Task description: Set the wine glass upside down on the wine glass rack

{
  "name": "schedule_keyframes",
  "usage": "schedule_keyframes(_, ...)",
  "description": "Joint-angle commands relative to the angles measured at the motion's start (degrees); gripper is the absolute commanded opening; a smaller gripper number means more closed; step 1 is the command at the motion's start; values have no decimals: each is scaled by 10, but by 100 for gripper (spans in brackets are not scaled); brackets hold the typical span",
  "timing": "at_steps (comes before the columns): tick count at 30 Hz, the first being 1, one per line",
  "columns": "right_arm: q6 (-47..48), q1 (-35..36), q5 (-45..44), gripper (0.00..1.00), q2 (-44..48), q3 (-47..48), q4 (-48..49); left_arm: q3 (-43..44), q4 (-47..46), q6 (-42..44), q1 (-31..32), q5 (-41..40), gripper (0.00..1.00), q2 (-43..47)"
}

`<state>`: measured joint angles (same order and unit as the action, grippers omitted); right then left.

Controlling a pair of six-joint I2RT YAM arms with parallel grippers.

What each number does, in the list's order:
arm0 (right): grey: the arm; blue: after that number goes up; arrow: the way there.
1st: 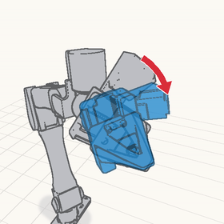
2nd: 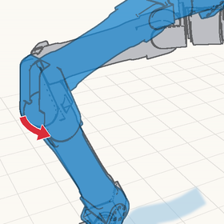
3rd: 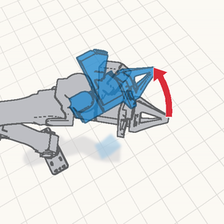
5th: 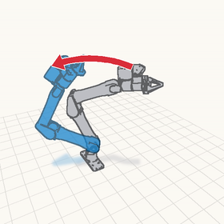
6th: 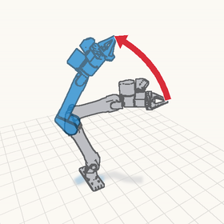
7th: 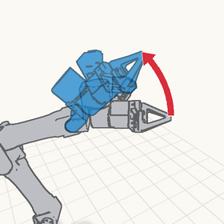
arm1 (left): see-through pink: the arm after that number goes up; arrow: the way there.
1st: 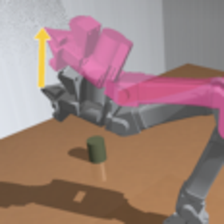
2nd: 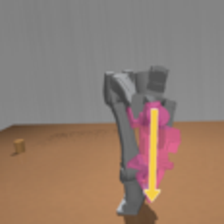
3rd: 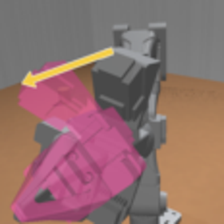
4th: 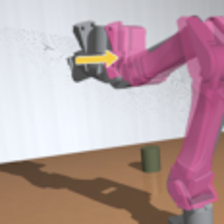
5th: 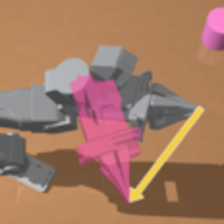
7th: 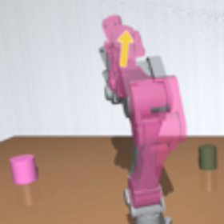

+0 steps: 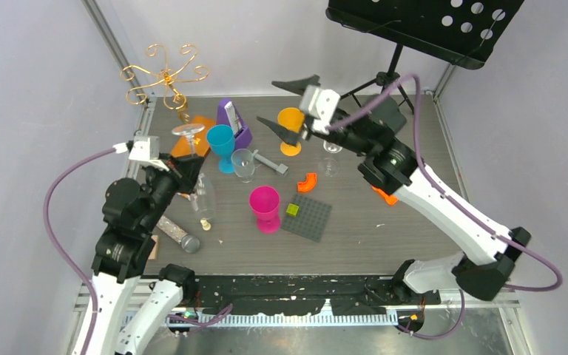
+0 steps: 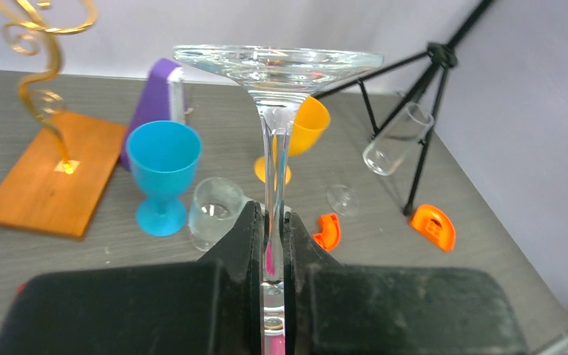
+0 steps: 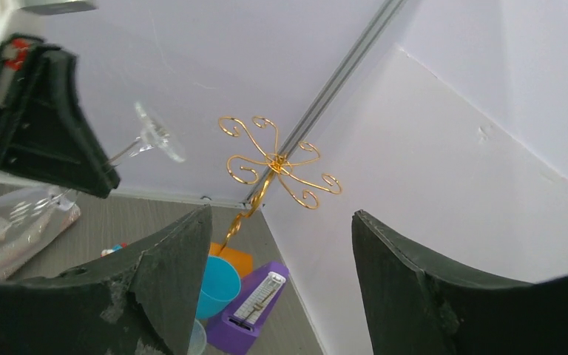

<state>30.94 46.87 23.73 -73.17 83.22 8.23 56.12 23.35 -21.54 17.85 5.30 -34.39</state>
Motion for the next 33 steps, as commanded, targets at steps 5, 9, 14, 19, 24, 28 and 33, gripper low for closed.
schedule_keyframes(5, -200, -3, -124, 76, -182, 252, -183, -78, -68, -31, -42, -112, 0, 87)
schedule_keyframes(9, -294, -6, -170, 76, -275, 373, -232, -109, -81, -20, -47, -142, 0, 112)
schedule_keyframes(14, -445, -23, -145, 75, -360, 461, -236, -143, -129, 17, -48, -156, 0, 122)
schedule_keyframes(19, -501, -38, -113, 71, -376, 460, -236, -214, -272, 58, -48, -171, 0, 133)
schedule_keyframes(24, -482, -39, -109, 71, -340, 405, -236, -278, -423, 88, -48, -216, 0, 130)
schedule_keyframes(28, -465, -42, -116, 71, -294, 348, -236, -291, -504, 128, -49, -194, 0, 90)
schedule_keyframes(33, -448, -44, -121, 71, -224, 264, -236, -270, -552, 175, -63, -149, 0, 20)
